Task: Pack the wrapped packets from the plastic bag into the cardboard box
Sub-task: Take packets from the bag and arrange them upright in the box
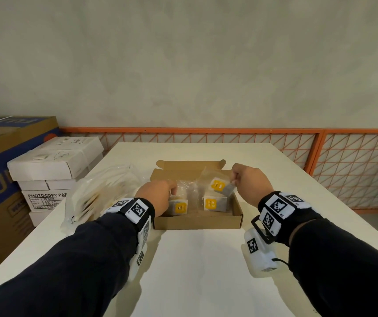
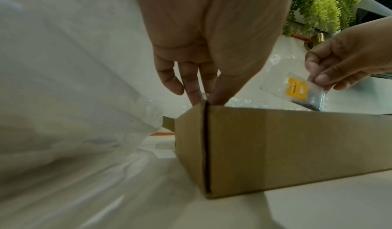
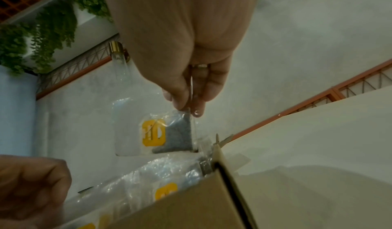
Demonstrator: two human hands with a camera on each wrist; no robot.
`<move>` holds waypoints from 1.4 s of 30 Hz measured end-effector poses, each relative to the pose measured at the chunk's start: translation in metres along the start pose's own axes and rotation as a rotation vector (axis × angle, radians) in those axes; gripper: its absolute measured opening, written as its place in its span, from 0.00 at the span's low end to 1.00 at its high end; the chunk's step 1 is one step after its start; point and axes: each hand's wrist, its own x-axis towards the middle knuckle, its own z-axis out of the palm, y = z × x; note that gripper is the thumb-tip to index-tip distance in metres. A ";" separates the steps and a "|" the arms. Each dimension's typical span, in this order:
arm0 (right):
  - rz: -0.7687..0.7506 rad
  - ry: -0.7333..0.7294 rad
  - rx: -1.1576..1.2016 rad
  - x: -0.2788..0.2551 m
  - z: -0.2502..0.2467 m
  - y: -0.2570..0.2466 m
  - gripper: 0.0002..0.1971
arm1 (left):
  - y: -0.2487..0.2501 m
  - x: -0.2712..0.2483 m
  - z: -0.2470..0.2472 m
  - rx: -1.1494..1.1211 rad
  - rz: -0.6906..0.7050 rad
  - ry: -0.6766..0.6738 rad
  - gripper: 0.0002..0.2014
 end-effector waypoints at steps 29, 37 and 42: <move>-0.025 0.012 -0.021 0.002 0.017 -0.011 0.10 | 0.005 -0.002 -0.006 0.053 -0.064 -0.016 0.16; -0.045 -0.187 -0.183 0.000 0.016 -0.018 0.13 | 0.006 0.000 -0.008 0.092 -0.048 -0.026 0.09; -0.001 -0.296 -0.297 -0.006 0.022 -0.019 0.20 | 0.004 0.001 -0.009 0.073 -0.049 -0.014 0.11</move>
